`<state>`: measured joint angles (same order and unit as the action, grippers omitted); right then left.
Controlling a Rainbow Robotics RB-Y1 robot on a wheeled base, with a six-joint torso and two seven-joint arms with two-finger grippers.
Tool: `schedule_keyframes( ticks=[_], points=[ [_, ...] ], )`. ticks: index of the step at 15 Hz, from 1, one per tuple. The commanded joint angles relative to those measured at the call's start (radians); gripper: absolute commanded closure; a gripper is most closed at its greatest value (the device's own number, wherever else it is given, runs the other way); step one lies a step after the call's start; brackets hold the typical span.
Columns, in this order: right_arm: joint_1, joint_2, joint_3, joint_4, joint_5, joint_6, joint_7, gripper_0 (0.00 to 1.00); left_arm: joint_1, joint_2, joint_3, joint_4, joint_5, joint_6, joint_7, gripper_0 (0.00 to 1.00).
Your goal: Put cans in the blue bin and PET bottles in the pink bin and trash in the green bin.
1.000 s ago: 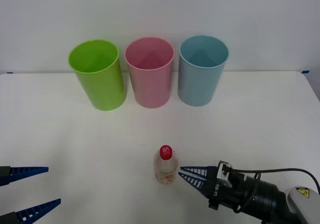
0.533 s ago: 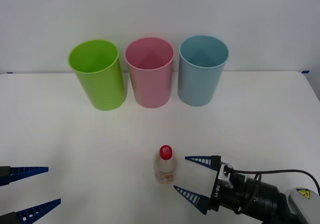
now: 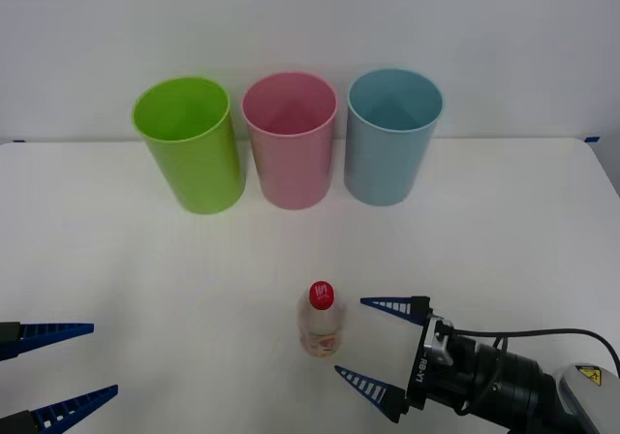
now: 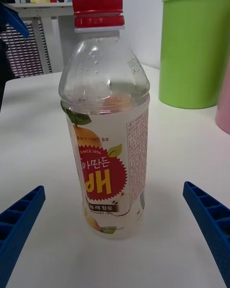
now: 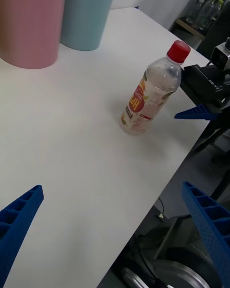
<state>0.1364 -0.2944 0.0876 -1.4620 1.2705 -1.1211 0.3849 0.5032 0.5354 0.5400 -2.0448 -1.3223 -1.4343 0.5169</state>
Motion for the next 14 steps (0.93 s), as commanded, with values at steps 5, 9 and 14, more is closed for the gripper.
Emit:
schedule_keyframes(
  ticks=[5,9,14],
  points=[
    [-0.017,0.005,0.040,-0.001,-0.005,0.027,0.000,0.00,0.000,0.000,0.000,0.000,0.000,0.000,0.000,0.00],
    [-0.024,0.023,0.055,0.000,0.004,0.052,0.003,0.00,0.000,0.000,0.000,0.000,0.000,0.000,0.000,0.00],
    [-0.031,0.064,0.074,0.000,0.030,0.087,0.011,0.00,0.000,0.000,0.000,0.000,0.000,0.000,0.000,0.00]
  ],
)
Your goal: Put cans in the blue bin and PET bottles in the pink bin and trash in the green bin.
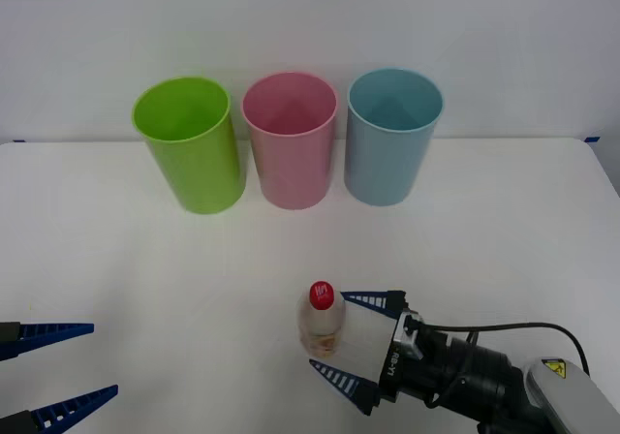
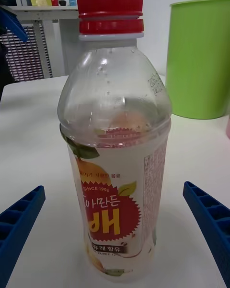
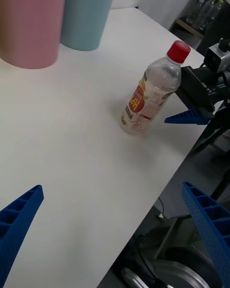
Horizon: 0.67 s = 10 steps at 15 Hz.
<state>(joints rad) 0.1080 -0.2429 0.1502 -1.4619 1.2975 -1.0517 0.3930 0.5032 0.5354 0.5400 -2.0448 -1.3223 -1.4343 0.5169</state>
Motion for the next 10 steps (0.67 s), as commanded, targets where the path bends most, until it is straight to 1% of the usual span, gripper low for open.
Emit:
schedule_keyframes(
  ticks=[1,8,10],
  points=[
    [-0.005,0.016,0.026,0.000,0.003,0.036,0.006,0.00,0.000,0.000,0.000,0.000,0.000,0.000,0.000,0.00],
    [-0.021,0.034,0.072,0.000,0.005,0.114,0.018,0.00,0.000,0.000,0.000,0.000,0.000,0.000,0.000,0.00],
    [-0.022,0.034,0.074,-0.002,0.005,0.118,0.020,0.00,0.000,0.000,0.000,0.000,0.000,0.000,0.000,0.00]
  ],
)
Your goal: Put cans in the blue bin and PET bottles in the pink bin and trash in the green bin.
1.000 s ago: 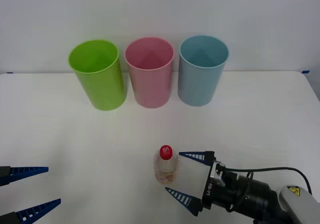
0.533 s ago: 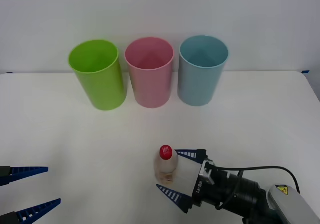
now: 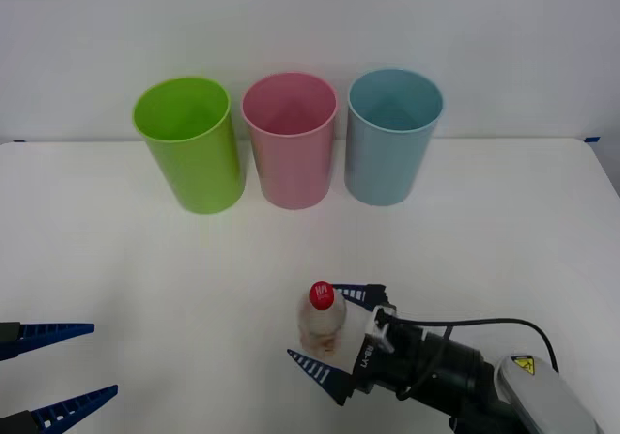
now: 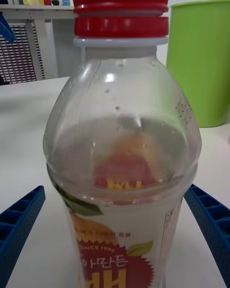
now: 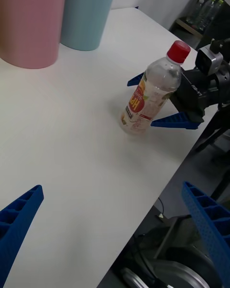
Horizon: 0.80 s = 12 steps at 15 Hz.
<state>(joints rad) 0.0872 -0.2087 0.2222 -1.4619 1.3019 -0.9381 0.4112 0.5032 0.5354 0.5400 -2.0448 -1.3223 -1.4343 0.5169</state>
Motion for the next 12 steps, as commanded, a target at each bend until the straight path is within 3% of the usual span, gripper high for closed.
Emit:
schedule_keyframes(
  ticks=[1,9,10,11,12],
  points=[
    [-0.001,0.000,0.003,0.000,0.000,0.005,0.003,0.00,0.000,0.000,0.000,0.000,0.000,0.000,0.000,0.00],
    [-0.006,-0.001,0.005,0.000,0.000,0.005,0.006,0.00,0.000,0.000,0.000,0.000,0.000,0.000,0.000,0.00],
    [-0.004,-0.003,0.005,0.000,0.000,0.005,0.006,0.80,0.000,0.000,0.000,0.000,0.000,0.000,0.000,0.00],
    [-0.006,-0.001,0.006,0.000,0.002,0.005,0.009,1.00,0.000,0.000,0.000,0.000,0.000,0.000,0.000,0.00],
    [-0.006,-0.001,0.006,0.000,0.002,0.005,0.011,1.00,0.000,0.000,0.000,0.000,0.000,0.000,0.000,0.00]
  ],
)
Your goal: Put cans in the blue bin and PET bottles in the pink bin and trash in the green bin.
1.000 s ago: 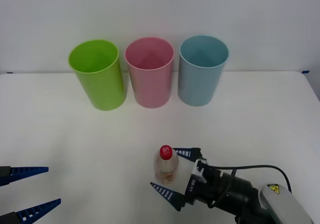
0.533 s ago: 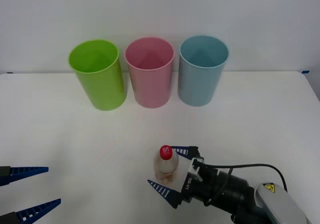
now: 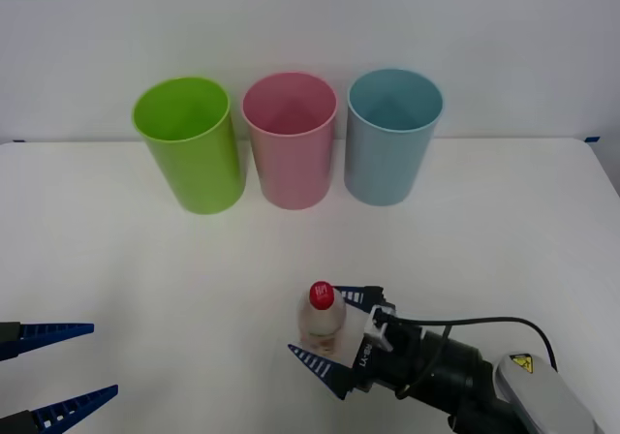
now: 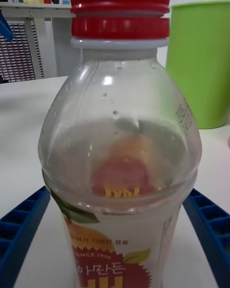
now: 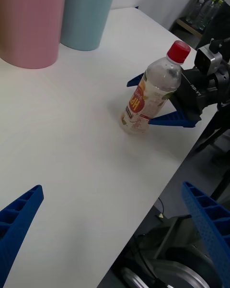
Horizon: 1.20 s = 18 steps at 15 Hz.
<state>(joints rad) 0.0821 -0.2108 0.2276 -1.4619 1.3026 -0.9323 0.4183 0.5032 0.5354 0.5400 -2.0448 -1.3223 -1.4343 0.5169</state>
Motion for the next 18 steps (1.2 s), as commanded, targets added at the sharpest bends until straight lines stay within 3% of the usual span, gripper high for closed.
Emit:
schedule_keyframes(
  ticks=[1,18],
  points=[
    [-0.001,0.001,0.001,0.000,0.000,0.000,0.005,1.00,0.000,0.000,0.000,0.000,0.000,0.000,0.000,0.00],
    [0.002,-0.002,0.002,0.000,-0.013,-0.005,0.020,1.00,0.000,0.000,0.000,0.000,0.000,0.000,0.000,0.00]
  ],
)
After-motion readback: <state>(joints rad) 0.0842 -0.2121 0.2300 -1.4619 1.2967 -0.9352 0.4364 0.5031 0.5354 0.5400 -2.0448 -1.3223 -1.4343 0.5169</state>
